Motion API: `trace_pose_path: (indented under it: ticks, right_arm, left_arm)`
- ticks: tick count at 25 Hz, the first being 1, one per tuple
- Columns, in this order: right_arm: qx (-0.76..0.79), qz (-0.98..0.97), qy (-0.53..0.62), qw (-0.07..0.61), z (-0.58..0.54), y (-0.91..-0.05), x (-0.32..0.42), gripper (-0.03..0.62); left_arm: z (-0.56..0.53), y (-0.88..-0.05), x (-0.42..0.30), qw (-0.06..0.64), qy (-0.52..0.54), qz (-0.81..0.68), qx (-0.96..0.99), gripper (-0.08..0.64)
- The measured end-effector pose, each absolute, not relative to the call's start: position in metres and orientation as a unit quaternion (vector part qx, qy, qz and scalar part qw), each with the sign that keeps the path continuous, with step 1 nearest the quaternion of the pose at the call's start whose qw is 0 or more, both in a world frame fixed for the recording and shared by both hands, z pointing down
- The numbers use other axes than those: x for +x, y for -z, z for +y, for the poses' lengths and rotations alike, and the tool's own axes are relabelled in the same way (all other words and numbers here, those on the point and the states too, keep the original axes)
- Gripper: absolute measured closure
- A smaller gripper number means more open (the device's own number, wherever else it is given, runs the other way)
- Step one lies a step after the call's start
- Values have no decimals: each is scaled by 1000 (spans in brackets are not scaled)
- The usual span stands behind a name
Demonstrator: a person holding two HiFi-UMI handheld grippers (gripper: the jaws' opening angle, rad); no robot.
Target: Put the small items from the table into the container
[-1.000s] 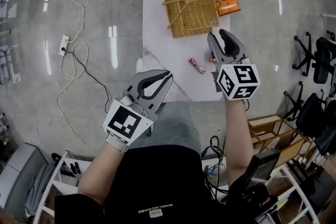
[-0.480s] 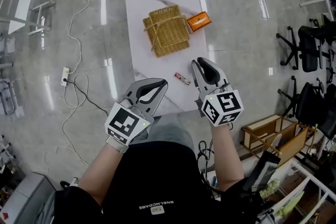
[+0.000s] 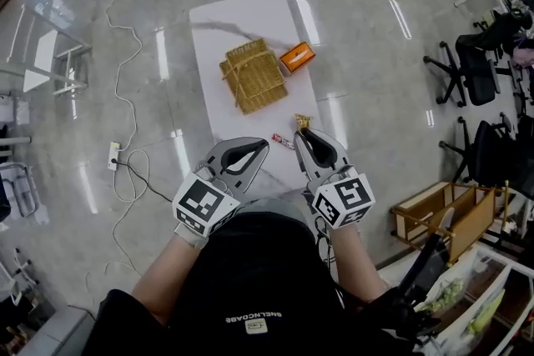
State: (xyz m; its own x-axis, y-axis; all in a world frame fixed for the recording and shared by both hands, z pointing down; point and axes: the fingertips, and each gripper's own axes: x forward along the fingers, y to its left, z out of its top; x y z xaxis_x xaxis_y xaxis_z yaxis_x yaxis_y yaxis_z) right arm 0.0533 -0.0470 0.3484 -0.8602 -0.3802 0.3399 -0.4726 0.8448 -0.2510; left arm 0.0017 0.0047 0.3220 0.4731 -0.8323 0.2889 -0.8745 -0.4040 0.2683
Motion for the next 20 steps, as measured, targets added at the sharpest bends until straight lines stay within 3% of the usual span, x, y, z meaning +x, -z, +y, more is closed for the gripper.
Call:
trace_pose_path:
  ticks: [9,13,20]
  right_arm:
    - [234,-949,-170,126,-35,-330,71,532]
    - [236,-948,-173,123,-36,-330,76,532]
    - [225,-950,-174,126,-39,-335,74,531]
  left_arm:
    - [0,-300,12,178,-65,-494,848,552]
    - [0,-292,26,135,-95,-478,863,552]
    - [-2,-296,19,169,-69,-491,852,552]
